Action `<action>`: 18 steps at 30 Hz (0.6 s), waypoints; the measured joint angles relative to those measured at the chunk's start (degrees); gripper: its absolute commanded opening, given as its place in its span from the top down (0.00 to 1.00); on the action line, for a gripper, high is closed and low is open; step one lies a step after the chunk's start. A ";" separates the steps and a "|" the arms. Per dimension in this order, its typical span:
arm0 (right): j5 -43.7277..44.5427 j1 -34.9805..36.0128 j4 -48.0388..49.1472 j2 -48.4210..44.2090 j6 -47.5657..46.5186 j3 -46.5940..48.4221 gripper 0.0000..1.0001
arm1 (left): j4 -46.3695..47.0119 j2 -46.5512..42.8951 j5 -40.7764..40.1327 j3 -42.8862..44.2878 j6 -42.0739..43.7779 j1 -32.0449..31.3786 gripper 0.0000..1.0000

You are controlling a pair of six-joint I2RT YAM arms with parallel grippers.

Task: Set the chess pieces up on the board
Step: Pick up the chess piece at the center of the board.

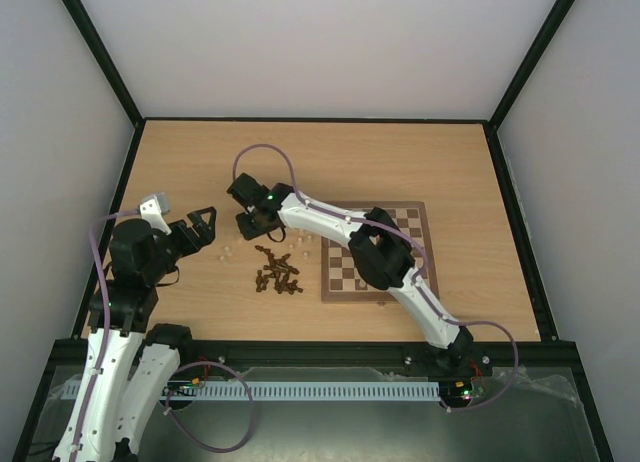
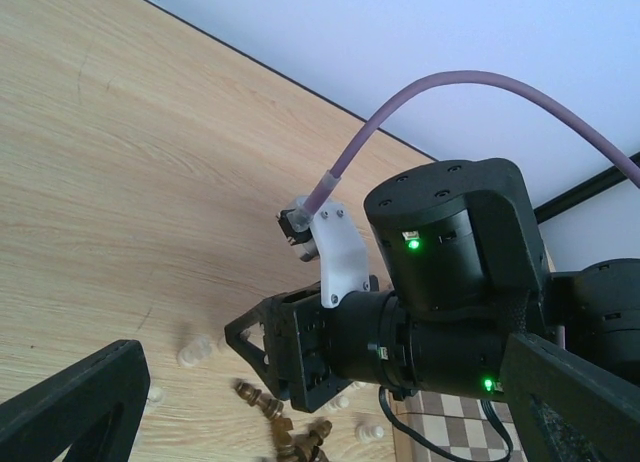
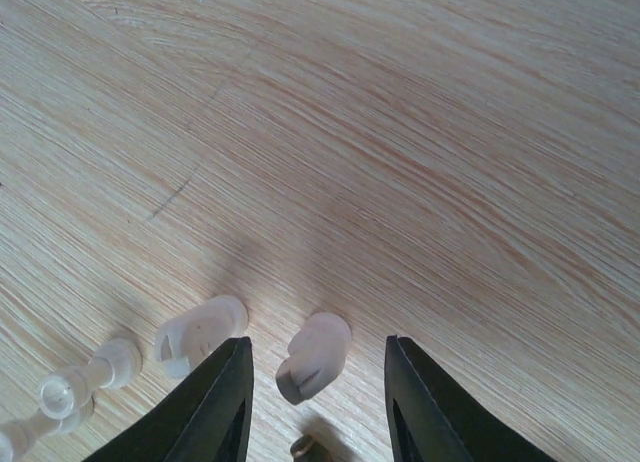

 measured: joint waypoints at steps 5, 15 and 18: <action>0.15 0.00 -0.28 1.55 -0.15 1.36 0.67 | -0.02 0.00 -0.15 0.00 0.20 0.00 0.00; 0.28 0.02 -1.31 2.64 -0.39 1.53 0.87 | -0.33 -0.04 -0.17 0.00 0.24 0.00 0.00; 0.46 0.02 -1.33 2.64 -0.44 1.57 0.89 | -0.37 -0.07 -0.17 0.00 0.24 0.00 0.00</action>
